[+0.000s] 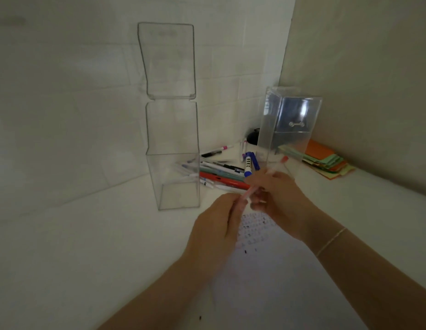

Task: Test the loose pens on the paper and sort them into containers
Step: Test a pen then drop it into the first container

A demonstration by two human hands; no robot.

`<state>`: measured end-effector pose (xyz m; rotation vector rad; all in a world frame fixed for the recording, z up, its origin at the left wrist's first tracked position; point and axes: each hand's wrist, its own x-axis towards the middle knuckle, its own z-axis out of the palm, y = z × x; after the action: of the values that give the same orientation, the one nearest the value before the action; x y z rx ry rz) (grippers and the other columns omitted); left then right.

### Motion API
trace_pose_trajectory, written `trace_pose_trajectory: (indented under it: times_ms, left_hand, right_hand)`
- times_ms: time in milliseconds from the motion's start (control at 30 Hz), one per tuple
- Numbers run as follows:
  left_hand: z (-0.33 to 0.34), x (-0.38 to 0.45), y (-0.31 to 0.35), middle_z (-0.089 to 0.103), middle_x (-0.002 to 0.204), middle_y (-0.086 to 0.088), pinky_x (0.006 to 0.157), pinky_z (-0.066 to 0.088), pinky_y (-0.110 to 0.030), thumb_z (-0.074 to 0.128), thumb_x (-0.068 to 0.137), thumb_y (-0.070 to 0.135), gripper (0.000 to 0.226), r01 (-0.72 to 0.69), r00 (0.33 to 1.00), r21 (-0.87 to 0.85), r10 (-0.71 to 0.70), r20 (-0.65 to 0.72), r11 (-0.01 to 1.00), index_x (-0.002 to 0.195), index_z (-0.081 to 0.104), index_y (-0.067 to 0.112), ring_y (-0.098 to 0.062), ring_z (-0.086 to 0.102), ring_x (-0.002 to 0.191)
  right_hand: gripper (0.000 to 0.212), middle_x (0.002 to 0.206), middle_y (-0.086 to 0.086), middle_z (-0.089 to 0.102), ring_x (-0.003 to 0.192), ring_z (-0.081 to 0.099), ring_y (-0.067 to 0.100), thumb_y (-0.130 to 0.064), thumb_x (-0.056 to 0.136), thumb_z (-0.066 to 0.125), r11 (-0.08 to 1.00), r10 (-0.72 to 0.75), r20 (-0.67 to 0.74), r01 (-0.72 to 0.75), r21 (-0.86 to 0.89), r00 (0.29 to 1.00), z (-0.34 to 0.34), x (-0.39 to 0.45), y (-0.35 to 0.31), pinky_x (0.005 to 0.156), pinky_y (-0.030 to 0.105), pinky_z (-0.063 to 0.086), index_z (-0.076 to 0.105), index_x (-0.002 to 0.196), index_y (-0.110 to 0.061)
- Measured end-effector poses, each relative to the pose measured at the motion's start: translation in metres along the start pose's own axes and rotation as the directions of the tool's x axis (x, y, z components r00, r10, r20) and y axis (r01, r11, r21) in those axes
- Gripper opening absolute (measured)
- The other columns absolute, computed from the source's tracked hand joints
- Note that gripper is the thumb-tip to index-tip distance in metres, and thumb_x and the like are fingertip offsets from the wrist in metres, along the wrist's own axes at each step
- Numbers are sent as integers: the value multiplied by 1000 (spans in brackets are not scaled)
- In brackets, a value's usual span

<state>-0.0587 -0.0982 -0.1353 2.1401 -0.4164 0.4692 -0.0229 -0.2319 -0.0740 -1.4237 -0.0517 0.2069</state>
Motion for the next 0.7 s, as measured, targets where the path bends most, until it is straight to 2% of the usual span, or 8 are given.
trace_pose_trajectory:
  times_ms: [67, 167, 300, 400, 467, 567, 633, 700]
  left_hand:
    - [1, -1, -1, 61, 83, 10, 65, 44, -13, 29, 96, 49, 40, -34, 999, -21, 35, 16, 999, 104, 58, 22, -7, 57, 72]
    - [-1, 1, -1, 59, 67, 8, 59, 46, -24, 28, 90, 57, 44, -23, 1000, -25, 24, 20, 999, 89, 56, 22, -10, 54, 59]
    - [-2, 5, 6, 53, 60, 9, 54, 41, -17, 40, 94, 50, 29, 0, 999, -107, 5, 53, 994, 75, 51, 30, -7, 49, 54]
    - [-5, 7, 12, 61, 68, -1, 57, 41, -15, 45, 95, 34, 29, 54, 991, -258, -20, 133, 965, 77, 60, 16, -9, 52, 58]
    - [-9, 7, 17, 61, 61, 8, 55, 39, -12, 47, 97, 24, 28, 96, 979, -339, -27, 203, 936, 79, 61, 8, -5, 51, 54]
    - [-13, 5, 22, 46, 42, 13, 44, 28, -10, 44, 98, 22, 27, 192, 949, -445, -49, 313, 874, 83, 61, 8, -1, 35, 38]
    - [-15, 7, 21, 38, 44, 10, 42, 26, -12, 39, 97, 34, 33, 217, 944, -413, -82, 320, 884, 93, 65, 14, -2, 29, 39]
    - [-16, 11, 14, 38, 52, 10, 43, 29, -12, 32, 97, 42, 38, 212, 955, -295, -134, 263, 932, 106, 64, 23, -1, 36, 42]
  right_hand:
    - [17, 61, 9, 53, 51, 45, 14, -11, 81, 67, 995, 34, 122, -22, -100, 992, 2, -3, 7, 47, 22, 44, 54, 74, -5]
    - [16, 64, 16, 54, 52, 49, 20, -16, 84, 66, 988, 38, 153, -15, -152, 988, 1, -6, 8, 48, 25, 48, 60, 85, 0]
    - [25, 68, 19, 58, 59, 56, 27, -20, 87, 62, 985, 28, 181, 4, -171, 983, -4, -11, 2, 51, 28, 53, 61, 76, 2]
    - [29, 65, 19, 58, 56, 57, 27, -22, 87, 60, 982, 19, 188, 17, -187, 982, -6, -17, -1, 50, 29, 53, 61, 64, -4]
    - [30, 63, 19, 58, 53, 57, 26, -22, 87, 60, 980, 10, 173, 25, -199, 985, -9, -21, -2, 47, 28, 52, 61, 65, -2]
    - [30, 60, 18, 59, 49, 55, 24, -21, 88, 60, 966, -16, 142, 52, -255, 990, -12, -26, -5, 43, 26, 49, 62, 66, 0]
    - [29, 58, 13, 60, 49, 55, 22, -21, 88, 60, 956, -81, 68, 97, -278, 994, -13, -28, -9, 42, 24, 48, 62, 65, -4]
    - [25, 54, 4, 57, 46, 53, 18, -20, 88, 62, 966, -170, -106, 144, -216, 980, -17, -27, -14, 43, 25, 48, 60, 65, -8]
